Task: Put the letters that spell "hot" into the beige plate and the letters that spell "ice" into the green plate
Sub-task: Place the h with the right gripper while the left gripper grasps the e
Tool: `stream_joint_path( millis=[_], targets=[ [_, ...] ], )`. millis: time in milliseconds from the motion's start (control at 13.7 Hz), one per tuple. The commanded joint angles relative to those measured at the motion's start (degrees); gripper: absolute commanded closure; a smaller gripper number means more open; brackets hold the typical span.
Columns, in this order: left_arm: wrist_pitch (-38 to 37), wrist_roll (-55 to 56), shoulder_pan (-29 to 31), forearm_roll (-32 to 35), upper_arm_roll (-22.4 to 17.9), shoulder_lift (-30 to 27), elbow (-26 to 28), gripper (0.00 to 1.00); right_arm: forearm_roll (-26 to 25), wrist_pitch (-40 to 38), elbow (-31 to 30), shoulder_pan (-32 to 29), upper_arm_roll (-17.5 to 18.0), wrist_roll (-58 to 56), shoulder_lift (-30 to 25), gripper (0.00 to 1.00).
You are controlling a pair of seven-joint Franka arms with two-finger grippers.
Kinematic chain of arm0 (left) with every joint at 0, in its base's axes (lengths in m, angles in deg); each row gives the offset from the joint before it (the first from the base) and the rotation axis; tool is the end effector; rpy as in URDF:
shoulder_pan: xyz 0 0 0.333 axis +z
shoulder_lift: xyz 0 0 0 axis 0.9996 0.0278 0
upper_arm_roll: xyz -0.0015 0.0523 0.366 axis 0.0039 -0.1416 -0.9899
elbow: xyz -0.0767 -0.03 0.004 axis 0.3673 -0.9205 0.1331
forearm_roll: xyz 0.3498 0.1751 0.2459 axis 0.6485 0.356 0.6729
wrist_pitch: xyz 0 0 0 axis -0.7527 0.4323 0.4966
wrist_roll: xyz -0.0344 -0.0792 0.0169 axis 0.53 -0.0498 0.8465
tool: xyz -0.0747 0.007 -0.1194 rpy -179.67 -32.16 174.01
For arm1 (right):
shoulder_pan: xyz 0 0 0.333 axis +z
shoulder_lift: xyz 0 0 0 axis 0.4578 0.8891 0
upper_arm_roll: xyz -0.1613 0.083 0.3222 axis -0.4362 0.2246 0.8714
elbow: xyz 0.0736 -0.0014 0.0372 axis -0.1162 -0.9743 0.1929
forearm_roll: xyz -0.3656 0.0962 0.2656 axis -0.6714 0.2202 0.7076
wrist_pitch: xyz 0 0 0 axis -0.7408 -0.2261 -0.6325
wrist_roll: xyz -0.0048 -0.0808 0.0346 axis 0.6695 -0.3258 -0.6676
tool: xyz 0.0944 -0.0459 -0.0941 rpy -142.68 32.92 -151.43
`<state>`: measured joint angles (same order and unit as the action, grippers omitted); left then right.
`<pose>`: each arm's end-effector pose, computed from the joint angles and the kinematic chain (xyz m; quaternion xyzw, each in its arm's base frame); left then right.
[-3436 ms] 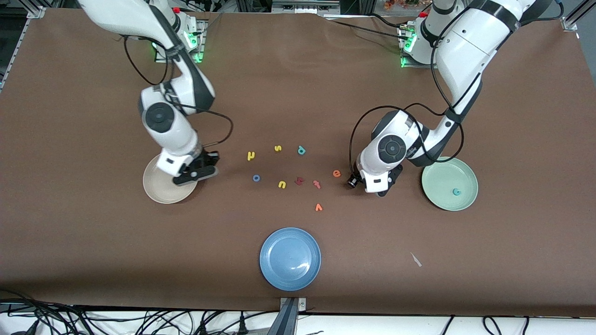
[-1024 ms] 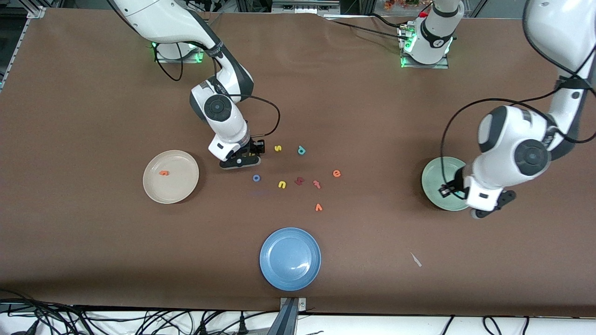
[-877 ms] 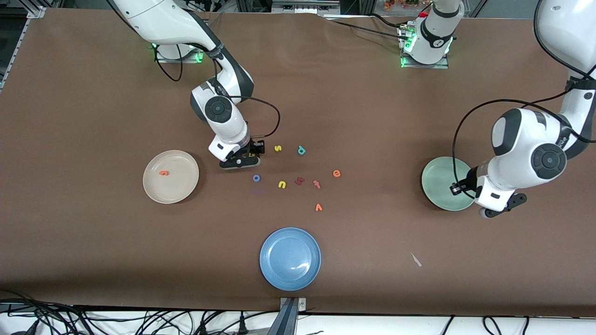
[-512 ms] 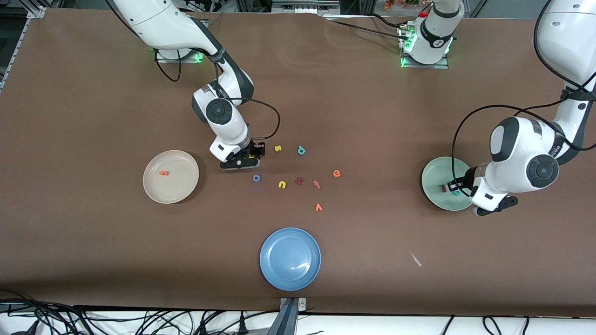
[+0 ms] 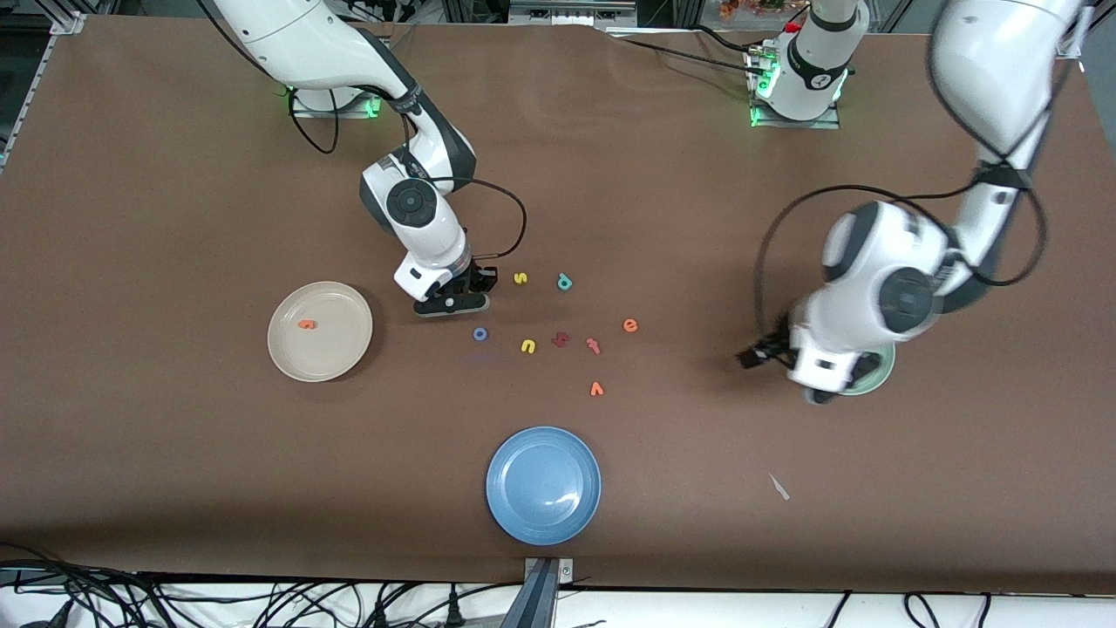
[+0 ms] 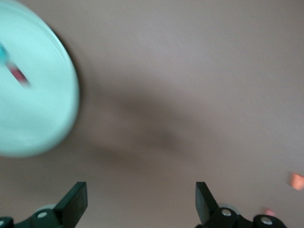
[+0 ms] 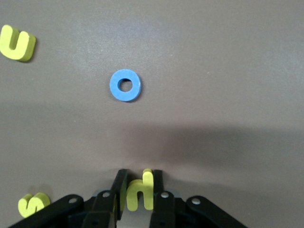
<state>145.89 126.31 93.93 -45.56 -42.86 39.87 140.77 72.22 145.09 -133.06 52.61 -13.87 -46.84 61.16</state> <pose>0.7055 -0.2351 0.2738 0.9519 0.2949 -0.0781 0.0279 0.5502 0.3836 0.1291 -0.9973 -0.0648 -0.0219 0.0272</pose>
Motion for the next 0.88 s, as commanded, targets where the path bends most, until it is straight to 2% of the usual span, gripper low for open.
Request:
stream_joint_path(
  millis=[0,219,439,658,731,804],
  targets=[
    [3.6,10.8,-6.7,0.0,-0.8,4.2,-3.3,0.0,-2.8,0.6,-1.9,-0.1,-0.5,-0.8,-1.3,0.98],
    [6.6,10.1,-11.7,0.1,-0.9,7.4,-3.3,0.01,-2.7,-6.2,-2.7,-1.7,-3.4,-12.8,-7.2,0.98],
    [8.5,10.7,-16.1,6.4,-1.6,10.5,-2.6,0.01,-2.7,-7.2,-4.8,-10.4,-3.5,-28.2,-12.4,0.98],
    [13.0,10.6,-16.4,7.0,-1.6,14.0,-2.8,0.01,-2.1,-7.1,-4.9,-15.7,-5.6,-44.3,-12.9,0.97],
    [13.2,10.2,-16.4,7.0,-1.6,14.4,-2.8,0.01,-2.0,-6.7,-5.1,-15.7,-6.7,-45.9,-12.8,0.96],
    [13.2,10.1,-16.2,7.0,-1.6,14.4,-2.9,0.02,-1.9,-6.5,-5.5,-15.7,-6.9,-46.0,-12.6,0.86]
  ],
)
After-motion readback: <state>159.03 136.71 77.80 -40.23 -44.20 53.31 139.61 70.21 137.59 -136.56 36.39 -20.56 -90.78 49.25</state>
